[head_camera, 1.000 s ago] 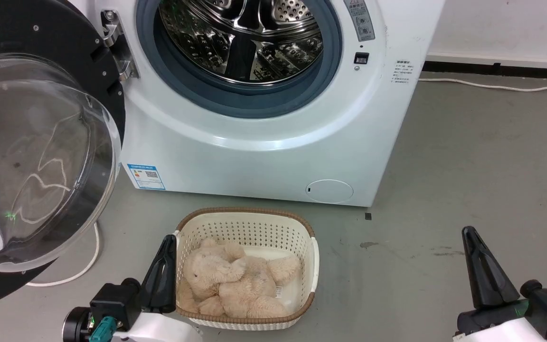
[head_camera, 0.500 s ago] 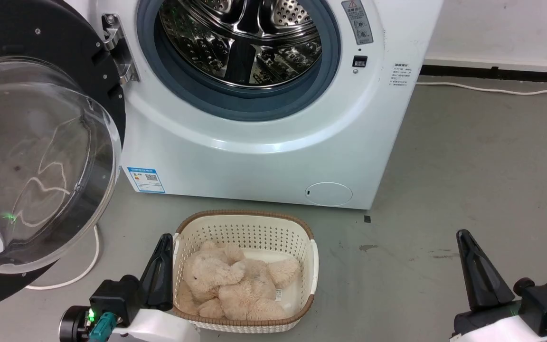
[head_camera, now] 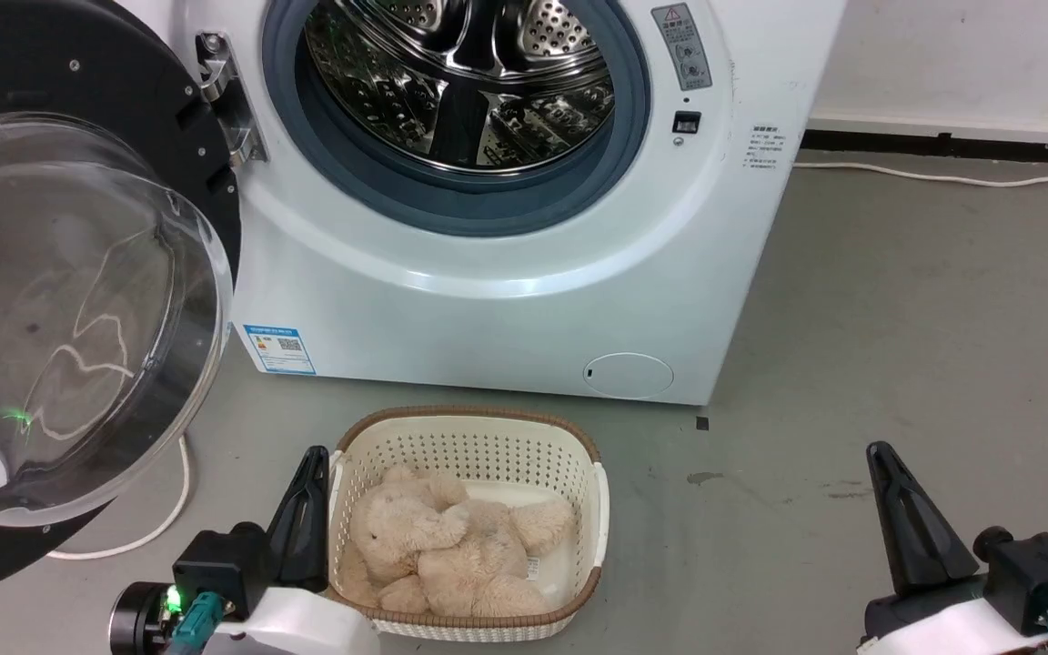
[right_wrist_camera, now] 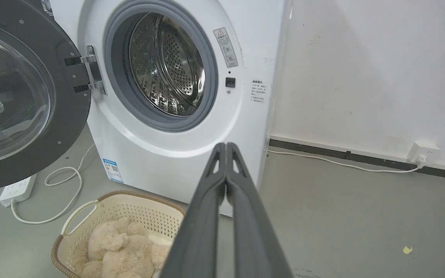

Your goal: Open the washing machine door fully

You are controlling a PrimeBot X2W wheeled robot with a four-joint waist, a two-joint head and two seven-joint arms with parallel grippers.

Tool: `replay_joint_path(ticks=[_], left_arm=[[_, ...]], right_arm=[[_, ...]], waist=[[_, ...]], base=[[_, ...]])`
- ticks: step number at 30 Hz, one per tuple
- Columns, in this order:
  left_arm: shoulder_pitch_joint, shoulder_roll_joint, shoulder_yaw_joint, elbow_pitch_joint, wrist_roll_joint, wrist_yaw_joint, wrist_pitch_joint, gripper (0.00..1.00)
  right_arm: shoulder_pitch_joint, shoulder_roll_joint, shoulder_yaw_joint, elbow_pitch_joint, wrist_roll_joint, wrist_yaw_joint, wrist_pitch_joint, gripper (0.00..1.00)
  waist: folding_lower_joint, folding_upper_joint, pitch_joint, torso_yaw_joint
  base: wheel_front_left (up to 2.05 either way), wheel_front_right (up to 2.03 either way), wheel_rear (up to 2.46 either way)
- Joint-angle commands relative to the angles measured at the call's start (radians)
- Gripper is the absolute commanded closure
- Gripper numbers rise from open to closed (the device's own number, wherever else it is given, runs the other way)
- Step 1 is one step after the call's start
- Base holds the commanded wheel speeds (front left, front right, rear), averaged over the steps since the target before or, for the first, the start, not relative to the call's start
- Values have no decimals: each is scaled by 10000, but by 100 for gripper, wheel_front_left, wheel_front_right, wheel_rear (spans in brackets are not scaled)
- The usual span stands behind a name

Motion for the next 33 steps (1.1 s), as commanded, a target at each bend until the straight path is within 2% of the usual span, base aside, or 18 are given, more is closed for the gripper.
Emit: replay_joint_path(ticks=[1, 33], left_arm=[[5, -67, 71, -22, 122, -33, 48, 100], [10, -515, 765, -58, 1015, -394, 664, 100]], right_arm=[[-112, 14, 23, 26, -53, -3, 49, 100], [-285, 26, 166, 199, -176, -5, 767, 100]], waist=[[-1, 0, -6, -2], [-1, 0, -199, -56]], base=[[0, 0, 0], [0, 0, 0]])
